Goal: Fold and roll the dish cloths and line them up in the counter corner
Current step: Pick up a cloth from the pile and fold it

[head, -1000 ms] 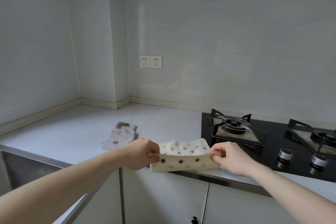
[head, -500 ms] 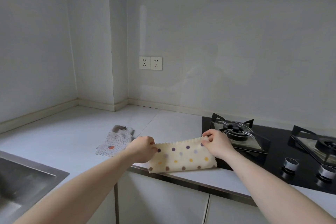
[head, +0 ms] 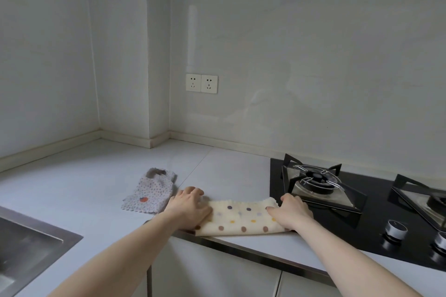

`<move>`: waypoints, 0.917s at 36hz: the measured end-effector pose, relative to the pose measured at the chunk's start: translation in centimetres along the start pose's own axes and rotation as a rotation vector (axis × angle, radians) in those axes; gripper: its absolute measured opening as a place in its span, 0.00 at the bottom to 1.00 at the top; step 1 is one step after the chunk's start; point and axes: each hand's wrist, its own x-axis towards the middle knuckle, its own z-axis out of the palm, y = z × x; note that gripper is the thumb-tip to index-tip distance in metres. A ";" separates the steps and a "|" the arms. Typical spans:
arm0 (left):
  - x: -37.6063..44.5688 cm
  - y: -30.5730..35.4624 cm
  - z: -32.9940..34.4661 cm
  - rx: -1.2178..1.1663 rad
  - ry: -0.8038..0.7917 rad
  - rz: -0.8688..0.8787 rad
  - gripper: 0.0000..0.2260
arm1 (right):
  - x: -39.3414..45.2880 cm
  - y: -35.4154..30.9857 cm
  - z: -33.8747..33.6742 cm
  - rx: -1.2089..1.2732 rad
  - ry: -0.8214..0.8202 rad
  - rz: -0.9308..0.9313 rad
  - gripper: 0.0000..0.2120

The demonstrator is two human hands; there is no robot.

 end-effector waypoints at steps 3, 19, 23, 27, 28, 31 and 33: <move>0.5 -0.6 0.6 -0.045 0.038 0.017 0.25 | 0.3 0.1 0.2 0.047 -0.053 0.013 0.20; 1.0 -1.5 1.4 -0.190 0.183 0.010 0.11 | -0.2 -2.0 -3.6 0.432 -0.043 -0.044 0.07; 0.8 -1.5 1.2 -0.262 0.192 -0.015 0.11 | -0.7 -4.3 -4.8 0.434 -0.062 -0.095 0.09; 0.7 -1.4 0.9 -0.355 0.174 -0.043 0.11 | -1.6 -6.8 -5.2 0.441 -0.096 -0.143 0.10; 0.7 -1.4 0.9 -0.384 0.165 -0.051 0.10 | -1.9 -7.4 -5.1 0.445 -0.121 -0.154 0.10; 0.6 -1.5 0.6 -0.459 0.132 -0.061 0.11 | -2.7 -9.1 -4.5 0.478 -0.204 -0.172 0.07; 0.5 -1.5 0.4 -0.506 0.113 -0.065 0.13 | -3.0 -10.1 -3.5 0.507 -0.238 -0.172 0.05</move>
